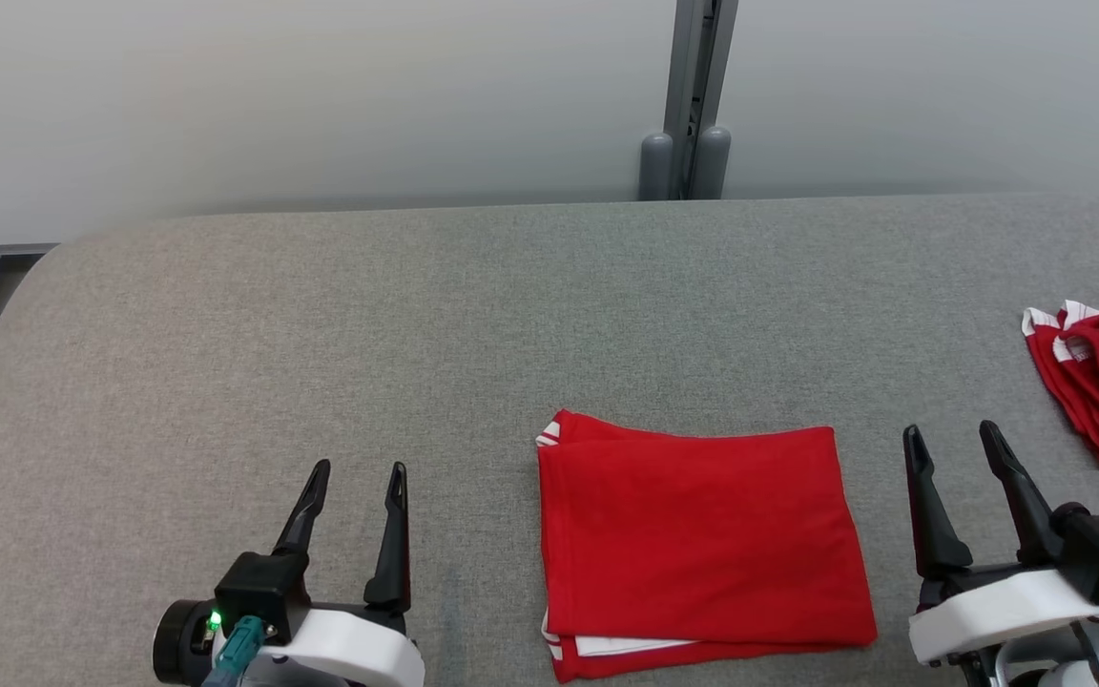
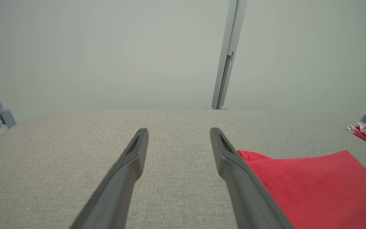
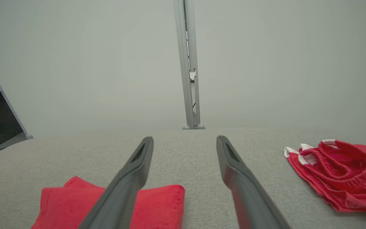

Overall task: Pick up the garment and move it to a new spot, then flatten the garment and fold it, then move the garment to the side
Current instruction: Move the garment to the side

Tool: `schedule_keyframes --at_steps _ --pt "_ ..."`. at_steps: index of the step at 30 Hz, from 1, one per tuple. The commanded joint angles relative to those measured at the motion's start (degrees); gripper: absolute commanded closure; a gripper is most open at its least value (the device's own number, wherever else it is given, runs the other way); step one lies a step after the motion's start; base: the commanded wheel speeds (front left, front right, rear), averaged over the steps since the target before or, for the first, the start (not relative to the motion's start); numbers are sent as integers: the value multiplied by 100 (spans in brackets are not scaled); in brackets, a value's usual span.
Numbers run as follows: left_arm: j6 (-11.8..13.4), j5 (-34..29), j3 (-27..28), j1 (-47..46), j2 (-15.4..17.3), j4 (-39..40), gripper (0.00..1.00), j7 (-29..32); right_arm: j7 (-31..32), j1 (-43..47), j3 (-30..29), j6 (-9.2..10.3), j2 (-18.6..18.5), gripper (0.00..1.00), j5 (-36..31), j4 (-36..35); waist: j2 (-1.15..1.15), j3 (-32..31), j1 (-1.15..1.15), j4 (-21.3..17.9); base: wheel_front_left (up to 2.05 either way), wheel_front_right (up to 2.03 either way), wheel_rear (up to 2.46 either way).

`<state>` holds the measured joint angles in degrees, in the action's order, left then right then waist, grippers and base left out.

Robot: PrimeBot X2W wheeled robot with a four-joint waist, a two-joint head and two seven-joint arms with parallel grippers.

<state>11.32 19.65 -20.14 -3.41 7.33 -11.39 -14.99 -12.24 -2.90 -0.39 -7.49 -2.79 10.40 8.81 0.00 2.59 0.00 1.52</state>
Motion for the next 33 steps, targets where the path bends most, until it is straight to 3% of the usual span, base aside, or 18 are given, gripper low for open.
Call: schedule_keyframes --at_steps 1,10,17,24,33 --pt "-20 -52 34 5 15 -13 0 -25 101 -49 -38 0 -29 0 -40 50 0 7 0 2 0 0 0" --pt "-70 -153 101 -95 -68 -55 0 -25 1622 -291 -123 0 -103 0 -56 428 0 169 0 44 0 0 0" --pt "-125 -204 144 -225 -143 -101 0 -25 2586 -543 446 0 -659 0 658 703 0 412 0 164 0 0 0" --pt "-176 -285 232 -332 -185 -114 0 -25 3012 -877 887 0 -1090 0 1285 1009 0 645 0 305 0 0 0" --pt "-227 -389 340 -417 -238 -103 0 -25 3191 -1182 1461 0 -1330 0 1926 1325 0 828 0 393 0 0 0"
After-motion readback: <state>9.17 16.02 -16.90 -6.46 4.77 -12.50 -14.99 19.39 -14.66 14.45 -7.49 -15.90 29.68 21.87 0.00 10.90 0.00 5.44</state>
